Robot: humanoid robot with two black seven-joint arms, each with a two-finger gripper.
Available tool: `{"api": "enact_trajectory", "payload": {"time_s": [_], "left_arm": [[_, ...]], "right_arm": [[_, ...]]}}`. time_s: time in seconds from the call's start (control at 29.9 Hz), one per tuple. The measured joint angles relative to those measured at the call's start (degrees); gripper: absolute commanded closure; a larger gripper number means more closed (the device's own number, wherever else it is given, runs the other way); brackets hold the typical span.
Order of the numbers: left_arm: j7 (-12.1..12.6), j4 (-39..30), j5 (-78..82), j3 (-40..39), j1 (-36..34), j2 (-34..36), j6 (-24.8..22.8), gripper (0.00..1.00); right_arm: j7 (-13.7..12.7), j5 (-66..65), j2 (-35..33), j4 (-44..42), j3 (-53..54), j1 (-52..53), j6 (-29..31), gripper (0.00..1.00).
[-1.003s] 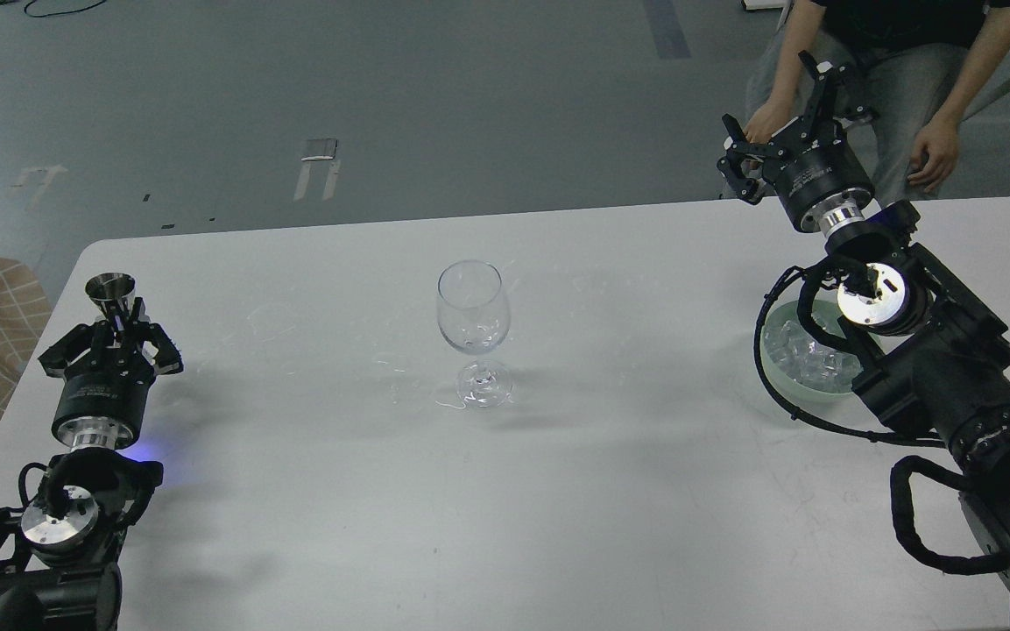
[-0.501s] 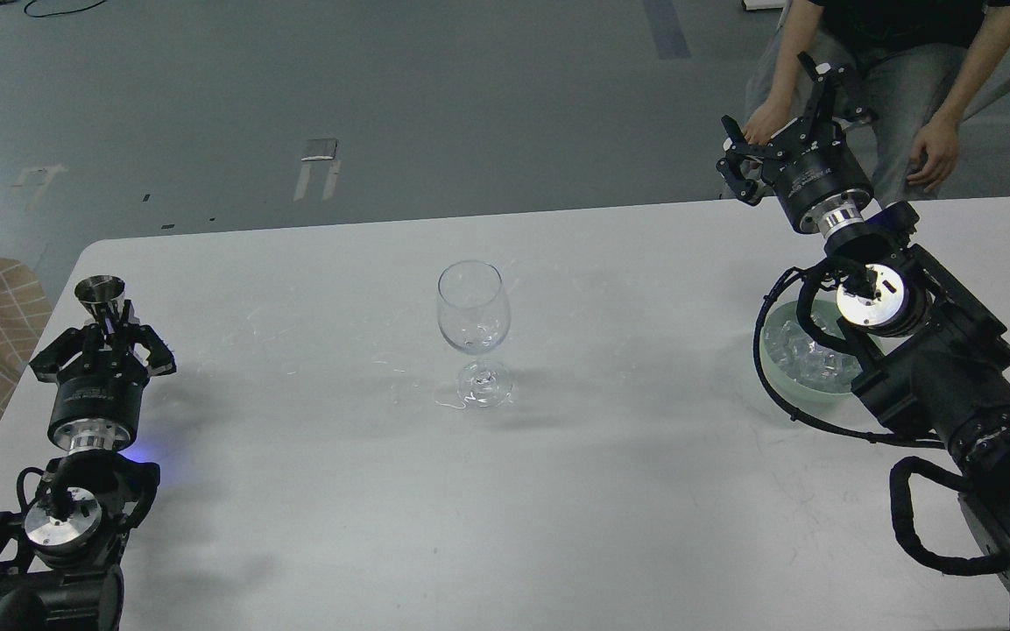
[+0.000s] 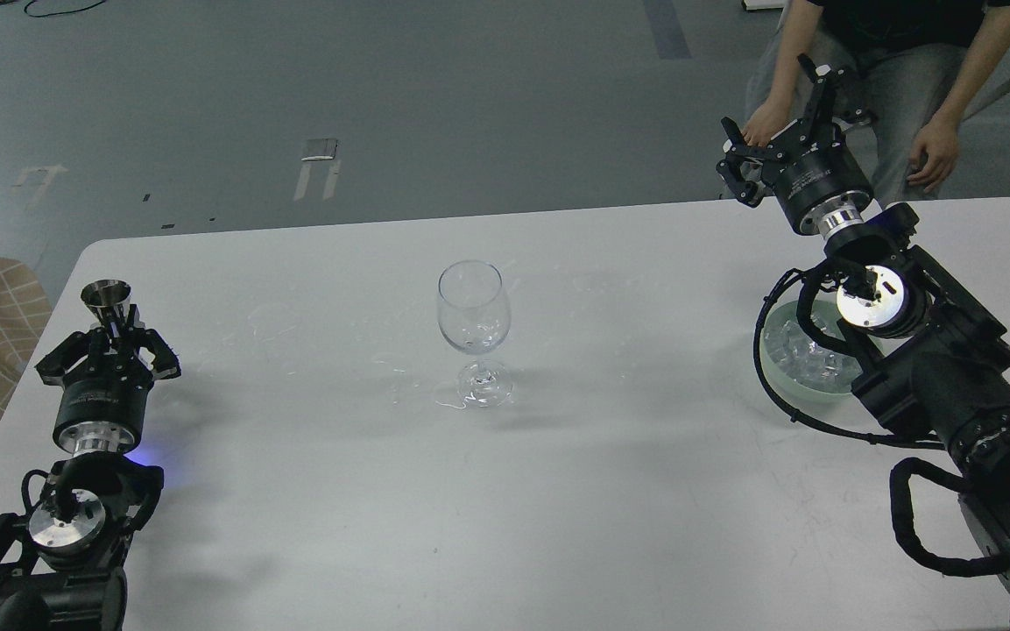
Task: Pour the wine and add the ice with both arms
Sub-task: 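Lift the jigger upright with the left gripper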
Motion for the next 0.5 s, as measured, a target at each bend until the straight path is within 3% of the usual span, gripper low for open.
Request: {"api": "enact_trajectory", "payload": {"time_s": [0.3, 0.5], "left_arm": [[0.4, 0.0, 0.0, 0.0, -0.2, 0.0, 0.5, 1.00], [2.3, 0.0, -0.3, -0.4, -0.6, 0.0, 0.6, 1.00]], "right_arm": [[0.0, 0.0, -0.1, 0.0, 0.0, 0.0, 0.0, 0.00], [0.0, 0.0, -0.1, 0.0, 0.0, -0.1, 0.0, 0.00]]}}
